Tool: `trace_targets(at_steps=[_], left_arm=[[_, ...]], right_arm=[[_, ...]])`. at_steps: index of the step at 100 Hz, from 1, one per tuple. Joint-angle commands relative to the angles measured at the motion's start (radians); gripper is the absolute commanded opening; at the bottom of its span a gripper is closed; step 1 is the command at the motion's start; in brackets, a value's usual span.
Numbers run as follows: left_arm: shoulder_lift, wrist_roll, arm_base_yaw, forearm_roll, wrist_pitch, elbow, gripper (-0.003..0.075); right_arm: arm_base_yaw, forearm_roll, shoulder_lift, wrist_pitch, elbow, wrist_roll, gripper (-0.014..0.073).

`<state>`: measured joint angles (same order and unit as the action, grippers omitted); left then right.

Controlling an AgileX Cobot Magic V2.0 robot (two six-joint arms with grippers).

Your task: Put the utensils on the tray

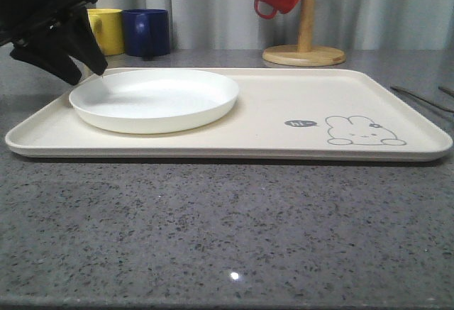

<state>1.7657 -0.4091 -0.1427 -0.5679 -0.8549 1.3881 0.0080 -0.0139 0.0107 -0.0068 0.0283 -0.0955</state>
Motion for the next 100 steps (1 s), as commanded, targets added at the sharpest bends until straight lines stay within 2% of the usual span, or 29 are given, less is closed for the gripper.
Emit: trace_targets(at_steps=[1,20,32,61,87,100], left_arm=[[-0.084,0.007,-0.008,-0.045,0.064,0.032,0.0302],[-0.2,0.007,-0.008,-0.027,0.162,0.027,0.0301],[-0.293,0.007,-0.008,0.005,0.249,-0.031,0.0301],[-0.614,-0.004,-0.008,0.094,0.609,-0.406,0.03],[-0.948,-0.014,-0.008,0.094,0.833,-0.738,0.03],[-1.111,-0.014,-0.008,0.094,0.924,-0.851,0.0297]], right_arm=[[-0.005,0.002,0.022,-0.085,-0.019,0.007,-0.0068],[-0.005,0.002,0.022,-0.085,-0.019,0.007,-0.0068],[-0.005,0.002,0.022,-0.085,-0.019,0.007,-0.0068],[-0.005,0.002,0.022,-0.085,-0.019,0.007,-0.0068],[-0.005,0.002,0.022,-0.085,-0.019,0.007,-0.0068],[-0.005,0.002,0.022,-0.085,-0.019,0.007,-0.0068]])
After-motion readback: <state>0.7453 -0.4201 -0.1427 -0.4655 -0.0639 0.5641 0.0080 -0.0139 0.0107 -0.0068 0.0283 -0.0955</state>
